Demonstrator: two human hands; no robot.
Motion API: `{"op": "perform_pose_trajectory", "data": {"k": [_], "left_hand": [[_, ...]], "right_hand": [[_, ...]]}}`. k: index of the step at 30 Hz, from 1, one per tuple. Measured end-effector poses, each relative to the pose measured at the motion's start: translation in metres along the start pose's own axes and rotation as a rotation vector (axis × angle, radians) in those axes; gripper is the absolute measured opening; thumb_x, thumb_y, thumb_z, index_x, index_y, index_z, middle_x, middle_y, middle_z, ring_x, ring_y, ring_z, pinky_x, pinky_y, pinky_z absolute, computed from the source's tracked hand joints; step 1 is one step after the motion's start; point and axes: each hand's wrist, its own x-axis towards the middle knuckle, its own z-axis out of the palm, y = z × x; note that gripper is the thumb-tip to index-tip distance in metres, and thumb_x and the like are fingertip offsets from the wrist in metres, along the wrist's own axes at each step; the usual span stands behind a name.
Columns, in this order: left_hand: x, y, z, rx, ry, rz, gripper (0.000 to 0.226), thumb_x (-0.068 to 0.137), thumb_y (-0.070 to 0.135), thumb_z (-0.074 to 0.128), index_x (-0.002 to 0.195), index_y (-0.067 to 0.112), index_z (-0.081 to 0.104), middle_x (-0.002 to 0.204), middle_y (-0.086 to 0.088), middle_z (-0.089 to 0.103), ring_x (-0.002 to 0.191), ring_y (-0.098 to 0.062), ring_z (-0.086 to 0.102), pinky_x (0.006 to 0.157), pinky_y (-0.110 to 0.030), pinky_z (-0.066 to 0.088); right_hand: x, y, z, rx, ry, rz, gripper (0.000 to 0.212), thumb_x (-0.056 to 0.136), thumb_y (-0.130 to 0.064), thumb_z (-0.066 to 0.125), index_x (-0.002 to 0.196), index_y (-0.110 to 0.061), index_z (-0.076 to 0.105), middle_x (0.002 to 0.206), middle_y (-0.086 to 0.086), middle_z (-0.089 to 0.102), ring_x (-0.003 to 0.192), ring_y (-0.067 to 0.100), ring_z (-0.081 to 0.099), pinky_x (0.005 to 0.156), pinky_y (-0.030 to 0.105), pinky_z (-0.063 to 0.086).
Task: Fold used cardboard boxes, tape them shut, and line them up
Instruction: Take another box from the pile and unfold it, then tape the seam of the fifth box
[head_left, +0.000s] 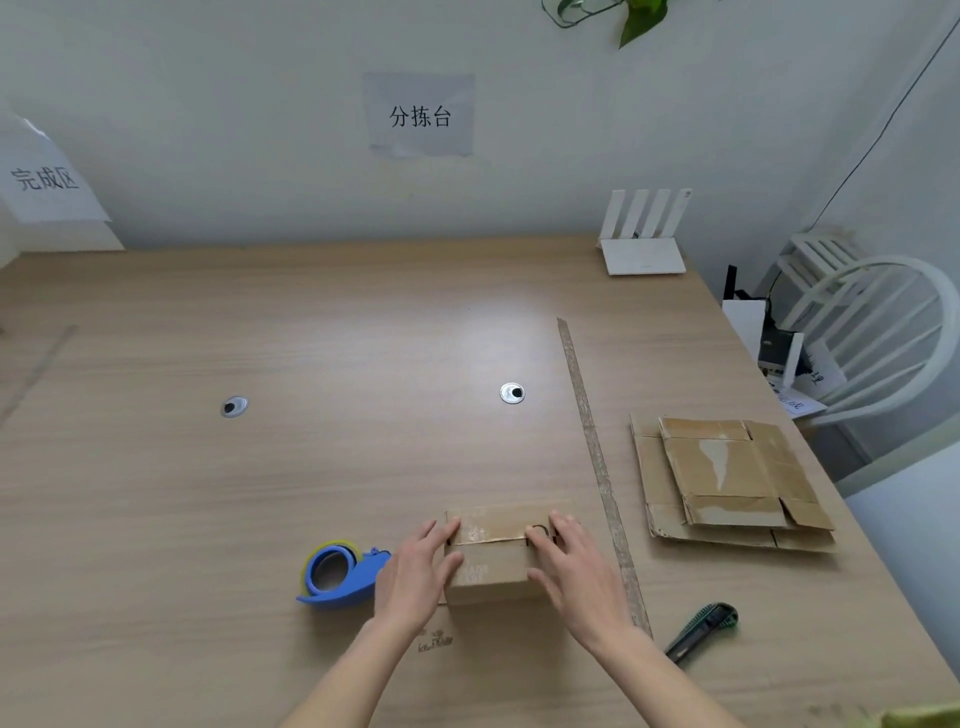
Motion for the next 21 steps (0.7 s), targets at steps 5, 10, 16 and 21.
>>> {"op": "perform_pose_trajectory", "data": {"k": [5,10,16,21], "left_hand": [[-0.015,-0.020,0.004,0.016,0.090,0.029,0.056,0.095,0.059,0.052,0.147,0.044,0.041,0.153,0.014,0.039,0.133,-0.013,0.046,0.106,-0.032,0.041],[-0.026,-0.094,0.015,0.175,0.199,-0.113,0.067,0.089,0.058,0.062,0.149,0.032,0.044,0.146,-0.003,0.050,0.130,-0.027,0.048,0.112,-0.041,0.036],[-0.006,-0.118,0.018,0.380,0.040,-0.199,0.076,0.092,0.064,0.049,0.157,0.043,0.015,0.126,-0.002,0.053,0.126,-0.024,0.046,0.122,-0.039,0.016],[0.003,-0.116,0.002,0.239,-0.037,-0.201,0.057,0.098,0.055,0.045,0.150,0.046,0.027,0.103,0.002,0.051,0.100,-0.022,0.055,0.082,-0.034,0.045]], "right_hand": [[-0.006,-0.006,0.013,0.031,0.071,0.044,0.051,0.100,-0.049,0.055,0.149,-0.042,0.043,0.166,-0.005,0.025,0.154,0.019,0.021,0.117,0.035,0.033],[-0.004,-0.001,0.021,-0.007,0.100,0.017,0.048,0.099,-0.044,0.058,0.146,-0.036,0.052,0.162,0.000,0.033,0.151,0.024,0.030,0.115,0.037,0.036],[-0.001,0.002,0.029,-0.074,0.188,-0.047,0.050,0.082,-0.033,0.082,0.130,-0.023,0.069,0.141,0.008,0.060,0.133,0.029,0.056,0.101,0.042,0.053],[0.007,0.004,0.026,0.096,0.089,-0.102,0.046,0.095,-0.022,0.068,0.138,-0.012,0.058,0.139,-0.001,0.052,0.127,0.019,0.051,0.099,0.028,0.049]]}}
